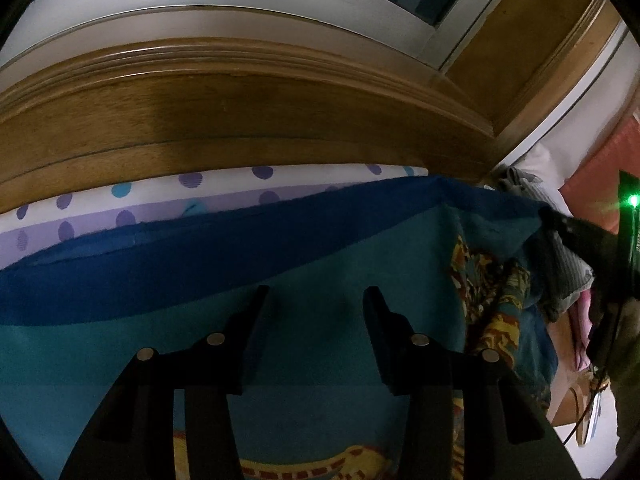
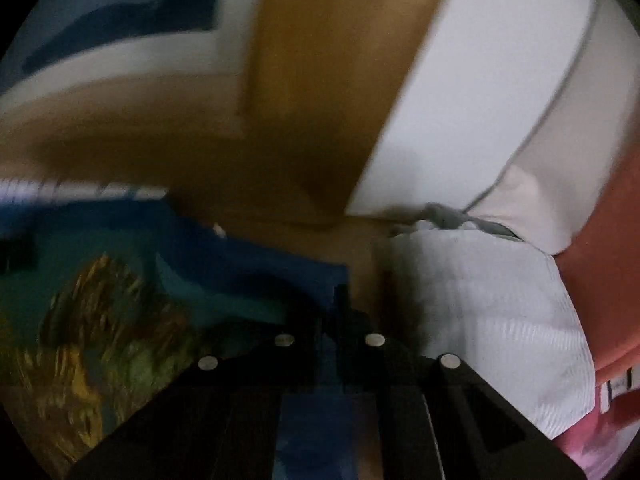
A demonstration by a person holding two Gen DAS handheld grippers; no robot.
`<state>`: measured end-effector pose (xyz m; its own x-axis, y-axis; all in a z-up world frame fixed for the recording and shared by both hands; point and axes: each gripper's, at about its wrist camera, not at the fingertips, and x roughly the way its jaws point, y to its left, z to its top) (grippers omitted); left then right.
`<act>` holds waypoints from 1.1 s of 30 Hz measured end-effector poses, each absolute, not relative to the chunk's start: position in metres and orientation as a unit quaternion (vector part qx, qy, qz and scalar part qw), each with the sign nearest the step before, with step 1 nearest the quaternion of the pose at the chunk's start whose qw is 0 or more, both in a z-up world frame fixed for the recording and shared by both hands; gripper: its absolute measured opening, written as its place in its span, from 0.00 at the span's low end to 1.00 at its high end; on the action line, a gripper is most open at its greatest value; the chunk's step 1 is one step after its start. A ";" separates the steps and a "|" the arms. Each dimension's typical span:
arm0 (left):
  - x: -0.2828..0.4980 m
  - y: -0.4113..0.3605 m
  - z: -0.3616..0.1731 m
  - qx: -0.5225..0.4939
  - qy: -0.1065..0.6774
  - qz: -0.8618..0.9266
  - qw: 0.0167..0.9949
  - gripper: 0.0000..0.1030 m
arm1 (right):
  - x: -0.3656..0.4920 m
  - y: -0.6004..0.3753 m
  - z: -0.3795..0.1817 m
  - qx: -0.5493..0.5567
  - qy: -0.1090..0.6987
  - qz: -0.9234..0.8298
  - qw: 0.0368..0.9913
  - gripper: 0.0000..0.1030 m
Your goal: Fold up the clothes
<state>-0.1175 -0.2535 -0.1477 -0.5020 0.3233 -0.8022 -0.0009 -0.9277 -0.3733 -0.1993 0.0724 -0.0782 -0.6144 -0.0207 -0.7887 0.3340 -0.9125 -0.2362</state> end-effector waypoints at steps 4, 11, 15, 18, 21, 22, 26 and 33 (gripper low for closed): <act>-0.119 -0.252 -0.148 -0.490 -0.167 0.850 0.096 0.45 | -0.194 0.079 -0.066 0.408 0.208 -0.885 0.080 0.12; -0.116 -0.253 -0.147 -0.490 -0.159 0.852 0.095 0.45 | -0.182 0.066 -0.051 0.379 0.216 -0.897 0.069 0.34; -0.116 -0.254 -0.147 -0.492 -0.163 0.850 0.097 0.45 | -0.176 0.059 -0.044 0.373 0.202 -0.902 0.084 0.34; -0.112 -0.259 -0.146 -0.495 -0.184 0.844 0.099 0.45 | -0.160 0.062 -0.050 0.399 0.187 -0.890 0.118 0.34; -0.097 -0.265 -0.140 -0.492 -0.226 0.832 0.121 0.45 | -0.139 0.069 -0.057 0.434 0.157 -0.873 0.156 0.34; -0.088 -0.266 -0.136 -0.489 -0.234 0.830 0.130 0.45 | -0.129 0.075 -0.061 0.454 0.133 -0.864 0.172 0.35; -0.044 -0.258 -0.115 -0.481 -0.224 0.833 0.154 0.45 | -0.089 0.092 -0.074 0.520 0.044 -0.824 0.223 0.41; 0.045 -0.209 -0.100 -0.512 -0.156 0.829 0.163 0.45 | -0.031 0.072 -0.093 0.530 0.049 -0.784 0.319 0.42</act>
<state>0.0447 -0.2095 -0.1002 -0.4215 0.4303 -0.7982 -0.1110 -0.8981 -0.4256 -0.0315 0.0717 -0.0935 -0.2355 -0.4479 -0.8625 0.5520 -0.7921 0.2606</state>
